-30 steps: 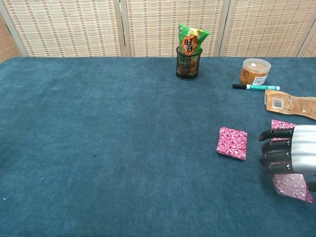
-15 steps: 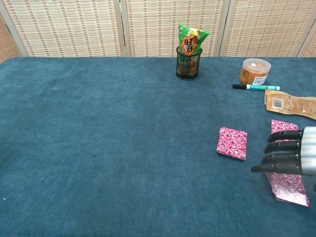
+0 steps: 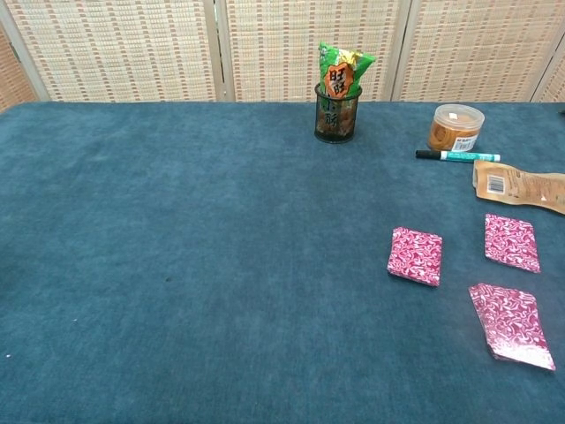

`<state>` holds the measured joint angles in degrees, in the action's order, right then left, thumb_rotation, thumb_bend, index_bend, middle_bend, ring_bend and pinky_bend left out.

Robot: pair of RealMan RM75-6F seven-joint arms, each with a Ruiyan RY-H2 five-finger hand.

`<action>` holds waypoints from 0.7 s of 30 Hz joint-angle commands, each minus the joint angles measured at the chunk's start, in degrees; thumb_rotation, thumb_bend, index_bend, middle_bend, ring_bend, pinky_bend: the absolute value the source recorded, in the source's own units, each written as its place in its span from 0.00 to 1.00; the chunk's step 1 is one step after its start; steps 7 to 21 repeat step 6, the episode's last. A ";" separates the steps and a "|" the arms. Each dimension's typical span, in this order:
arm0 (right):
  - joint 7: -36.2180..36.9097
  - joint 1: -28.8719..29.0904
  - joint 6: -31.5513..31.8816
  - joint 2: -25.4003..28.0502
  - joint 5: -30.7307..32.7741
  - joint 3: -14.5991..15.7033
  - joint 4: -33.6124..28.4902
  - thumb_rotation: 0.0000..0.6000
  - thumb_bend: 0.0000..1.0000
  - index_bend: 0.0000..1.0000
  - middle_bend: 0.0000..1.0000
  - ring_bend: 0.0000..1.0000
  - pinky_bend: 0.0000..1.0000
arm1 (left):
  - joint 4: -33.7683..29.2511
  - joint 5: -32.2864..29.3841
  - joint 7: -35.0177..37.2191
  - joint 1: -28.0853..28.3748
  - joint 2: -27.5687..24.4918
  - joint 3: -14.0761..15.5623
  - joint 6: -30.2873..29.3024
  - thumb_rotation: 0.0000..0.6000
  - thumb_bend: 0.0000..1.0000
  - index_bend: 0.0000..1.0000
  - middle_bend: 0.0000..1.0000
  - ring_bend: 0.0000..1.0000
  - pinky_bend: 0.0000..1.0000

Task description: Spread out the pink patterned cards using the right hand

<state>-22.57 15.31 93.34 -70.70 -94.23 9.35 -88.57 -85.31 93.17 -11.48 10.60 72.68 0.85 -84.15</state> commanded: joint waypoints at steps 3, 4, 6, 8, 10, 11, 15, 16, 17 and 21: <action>0.92 -8.74 2.15 1.86 16.70 -6.70 -6.46 1.00 0.16 0.00 0.00 0.00 0.00 | 0.31 0.48 1.21 -0.12 -0.17 0.00 -0.56 1.00 0.46 0.00 0.04 0.08 0.12; 1.32 -8.51 0.86 1.94 17.42 -7.17 -5.97 1.00 0.16 0.00 0.00 0.00 0.00 | 0.33 0.47 1.21 -0.14 -0.16 -0.01 -0.56 1.00 0.46 0.00 0.04 0.08 0.12; 1.86 -8.33 -0.30 2.05 17.35 -7.53 -5.72 1.00 0.16 0.00 0.00 0.00 0.00 | 0.25 0.59 1.05 -0.21 -0.15 0.01 -0.70 1.00 0.46 0.00 0.03 0.07 0.12; 1.86 -8.33 -0.30 2.05 17.35 -7.53 -5.72 1.00 0.16 0.00 0.00 0.00 0.00 | 0.25 0.59 1.05 -0.21 -0.15 0.01 -0.70 1.00 0.46 0.00 0.03 0.07 0.12; 1.86 -8.33 -0.30 2.05 17.35 -7.53 -5.72 1.00 0.16 0.00 0.00 0.00 0.00 | 0.25 0.59 1.05 -0.21 -0.15 0.01 -0.70 1.00 0.46 0.00 0.03 0.07 0.12; 1.86 -8.33 -0.30 2.05 17.35 -7.53 -5.72 1.00 0.16 0.00 0.00 0.00 0.00 | 0.25 0.59 1.05 -0.21 -0.15 0.01 -0.70 1.00 0.46 0.00 0.03 0.07 0.12; 1.86 -8.33 -0.30 2.05 17.35 -7.53 -5.72 1.00 0.16 0.00 0.00 0.00 0.00 | 0.25 0.59 1.05 -0.21 -0.15 0.01 -0.70 1.00 0.46 0.00 0.03 0.07 0.12; 1.86 -8.33 -0.30 2.05 17.35 -7.53 -5.72 1.00 0.16 0.00 0.00 0.00 0.00 | 0.25 0.59 1.05 -0.21 -0.15 0.01 -0.70 1.00 0.46 0.00 0.03 0.07 0.12; 1.86 -8.33 -0.30 2.05 17.35 -7.53 -5.72 1.00 0.16 0.00 0.00 0.00 0.00 | 0.25 0.59 1.05 -0.21 -0.15 0.01 -0.70 1.00 0.46 0.00 0.03 0.07 0.12; 1.86 -8.33 -0.30 2.05 17.35 -7.53 -5.72 1.00 0.16 0.00 0.00 0.00 0.00 | 0.25 0.59 1.05 -0.21 -0.15 0.01 -0.70 1.00 0.46 0.00 0.03 0.07 0.12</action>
